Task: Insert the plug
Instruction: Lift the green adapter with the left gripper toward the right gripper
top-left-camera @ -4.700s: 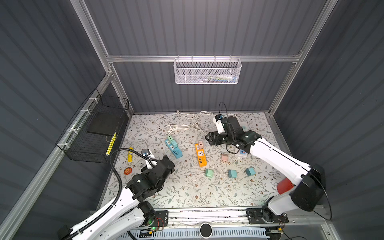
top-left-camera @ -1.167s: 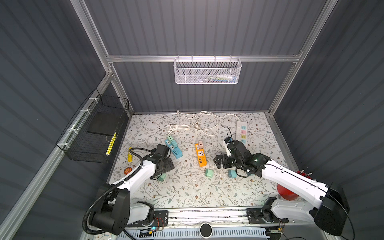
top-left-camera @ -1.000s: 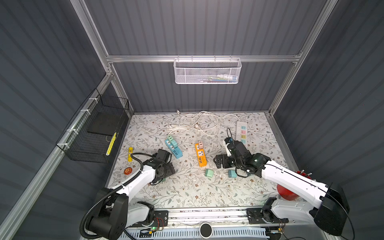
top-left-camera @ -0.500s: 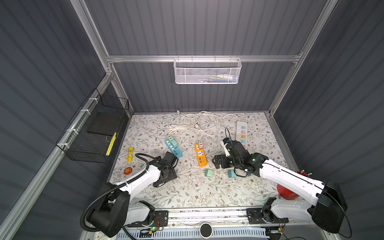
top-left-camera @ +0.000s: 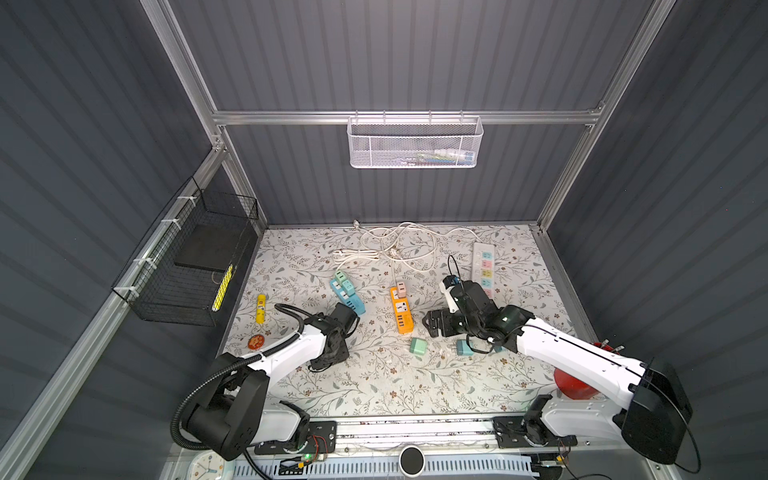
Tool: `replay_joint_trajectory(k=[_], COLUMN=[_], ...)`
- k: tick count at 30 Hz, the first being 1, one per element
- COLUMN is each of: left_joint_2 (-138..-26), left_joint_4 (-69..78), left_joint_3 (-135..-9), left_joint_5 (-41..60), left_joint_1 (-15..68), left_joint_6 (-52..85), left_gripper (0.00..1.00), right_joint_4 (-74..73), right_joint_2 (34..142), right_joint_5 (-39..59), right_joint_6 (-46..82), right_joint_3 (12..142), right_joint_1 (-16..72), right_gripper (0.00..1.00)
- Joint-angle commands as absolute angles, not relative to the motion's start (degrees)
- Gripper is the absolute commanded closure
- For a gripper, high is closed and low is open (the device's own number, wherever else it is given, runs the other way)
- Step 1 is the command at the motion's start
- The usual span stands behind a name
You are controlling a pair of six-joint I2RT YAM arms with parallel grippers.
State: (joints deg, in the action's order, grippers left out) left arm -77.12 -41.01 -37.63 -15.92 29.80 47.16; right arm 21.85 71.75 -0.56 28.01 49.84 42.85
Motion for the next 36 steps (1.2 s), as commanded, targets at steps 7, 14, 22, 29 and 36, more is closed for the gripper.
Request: replay_joint_trajectory(k=[7,14,22,29,36], left_joint_2=[-75.14,-70.68,-73.38,-74.80,-74.03], left_joint_4=[-38.81,-20.09,-0.79,4.45,5.16], left_joint_3=[-41.74,-43.35,-46.06,-47.02,-47.55], left_joint_5=[-17.22,-9.71,-7.68,-3.98,-1.11], left_joint_1=[29.88,34.71,47.65,51.10,51.76], left_joint_6=[38.08,26.15,12.45,7.05,6.02], left_gripper=[0.67,0.71,0.75,0.75,0.76], right_joint_4=[21.97,25.12,26.89,28.19,26.80], right_joint_2=[70.94,69.99,69.08,70.78,75.48], right_joint_5=[-0.65,8.03,15.76,23.37,29.81], right_joint_6=[26.41,27.67,29.03,29.46,28.03], right_joint_3=[50.36,52.69,58.32,62.74,64.67], right_joint_1=[43.03,39.54,36.69,34.01,33.93], right_gripper=[0.04,0.08,0.17,0.43,0.51])
